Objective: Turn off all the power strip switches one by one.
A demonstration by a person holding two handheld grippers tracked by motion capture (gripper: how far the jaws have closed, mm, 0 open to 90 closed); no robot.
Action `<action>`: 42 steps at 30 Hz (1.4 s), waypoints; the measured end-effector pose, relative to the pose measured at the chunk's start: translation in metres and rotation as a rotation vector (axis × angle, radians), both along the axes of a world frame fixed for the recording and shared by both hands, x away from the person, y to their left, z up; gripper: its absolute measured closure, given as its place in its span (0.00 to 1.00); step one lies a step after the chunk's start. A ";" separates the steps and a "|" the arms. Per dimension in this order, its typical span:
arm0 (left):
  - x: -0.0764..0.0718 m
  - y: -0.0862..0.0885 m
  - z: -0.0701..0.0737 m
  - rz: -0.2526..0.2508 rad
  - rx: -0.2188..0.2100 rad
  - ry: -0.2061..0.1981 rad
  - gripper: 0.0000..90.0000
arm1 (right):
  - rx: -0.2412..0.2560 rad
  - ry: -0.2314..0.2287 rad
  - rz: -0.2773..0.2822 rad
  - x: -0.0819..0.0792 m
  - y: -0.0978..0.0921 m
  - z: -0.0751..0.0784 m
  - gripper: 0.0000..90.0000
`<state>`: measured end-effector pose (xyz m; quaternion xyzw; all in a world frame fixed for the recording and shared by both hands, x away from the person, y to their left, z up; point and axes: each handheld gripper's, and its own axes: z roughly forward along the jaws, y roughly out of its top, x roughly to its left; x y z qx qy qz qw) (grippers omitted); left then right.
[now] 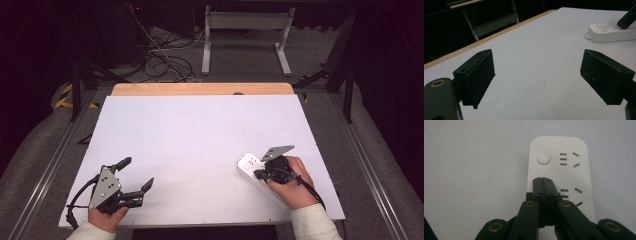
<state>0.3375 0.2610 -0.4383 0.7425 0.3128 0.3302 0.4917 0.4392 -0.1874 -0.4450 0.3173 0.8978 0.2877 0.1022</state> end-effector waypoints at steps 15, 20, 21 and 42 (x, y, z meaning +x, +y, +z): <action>0.000 0.000 0.000 0.001 0.002 -0.002 0.14 | -0.012 0.022 -0.026 0.001 0.003 0.001 1.00; 0.000 0.000 0.000 0.000 0.003 -0.002 0.14 | -0.012 0.027 -0.031 0.001 0.002 0.000 1.00; -0.001 0.000 0.000 0.001 0.003 -0.002 0.14 | -0.013 0.026 -0.031 0.001 0.002 0.000 1.00; 0.000 0.000 0.000 -0.002 -0.002 0.005 0.14 | 0.131 -0.173 0.000 -0.012 -0.002 0.026 1.00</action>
